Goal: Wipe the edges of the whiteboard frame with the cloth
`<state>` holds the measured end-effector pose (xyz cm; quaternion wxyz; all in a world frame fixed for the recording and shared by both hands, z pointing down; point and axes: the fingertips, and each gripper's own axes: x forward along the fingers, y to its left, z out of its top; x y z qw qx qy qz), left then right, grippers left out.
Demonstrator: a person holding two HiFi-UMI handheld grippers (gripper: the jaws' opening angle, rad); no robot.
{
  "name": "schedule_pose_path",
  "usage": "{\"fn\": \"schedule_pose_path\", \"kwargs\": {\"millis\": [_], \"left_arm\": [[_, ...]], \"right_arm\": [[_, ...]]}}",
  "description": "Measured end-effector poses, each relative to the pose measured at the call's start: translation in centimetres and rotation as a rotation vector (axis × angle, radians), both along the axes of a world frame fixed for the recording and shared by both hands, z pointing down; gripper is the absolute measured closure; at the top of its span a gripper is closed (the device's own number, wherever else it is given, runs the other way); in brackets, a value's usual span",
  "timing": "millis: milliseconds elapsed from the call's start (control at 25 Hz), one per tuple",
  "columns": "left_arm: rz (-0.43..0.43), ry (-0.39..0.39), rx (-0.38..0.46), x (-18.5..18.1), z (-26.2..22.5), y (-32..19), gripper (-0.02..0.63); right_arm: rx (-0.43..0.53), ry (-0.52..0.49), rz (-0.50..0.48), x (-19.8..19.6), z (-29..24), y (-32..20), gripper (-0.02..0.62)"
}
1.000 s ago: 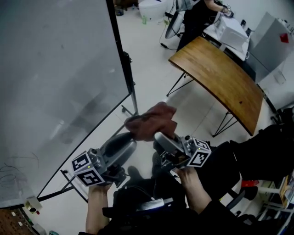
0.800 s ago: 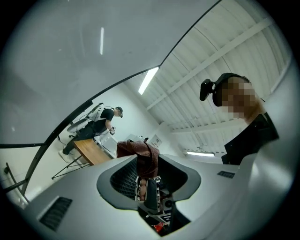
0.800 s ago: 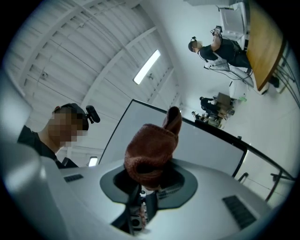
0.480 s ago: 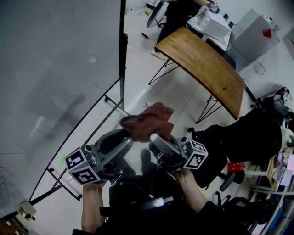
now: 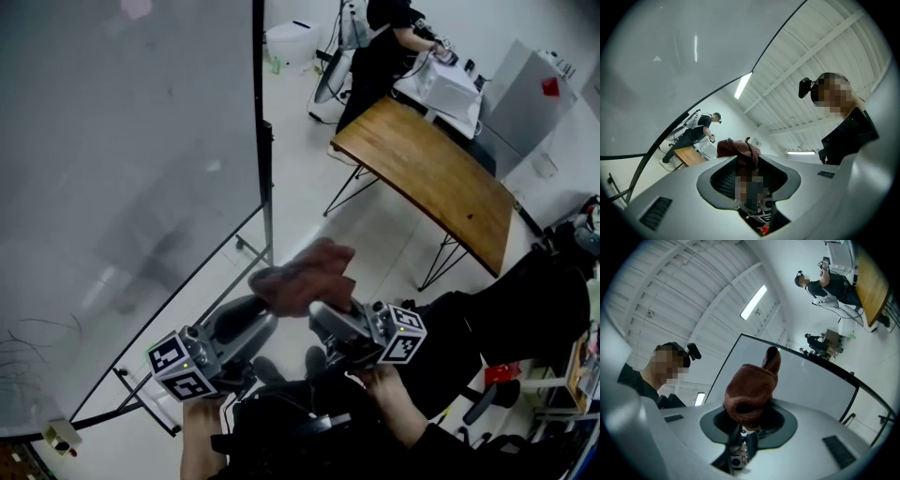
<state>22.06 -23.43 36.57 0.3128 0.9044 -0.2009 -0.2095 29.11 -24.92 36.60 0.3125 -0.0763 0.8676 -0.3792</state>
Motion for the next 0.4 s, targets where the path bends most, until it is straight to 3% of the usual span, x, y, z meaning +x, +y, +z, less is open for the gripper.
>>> {"fn": "schedule_pose_path", "kwargs": {"millis": [400], "left_arm": [[0.034, -0.034, 0.006, 5.6, -0.3, -1.4, 0.476]], "right_arm": [[0.027, -0.025, 0.025, 5.6, -0.2, -1.6, 0.494]]}}
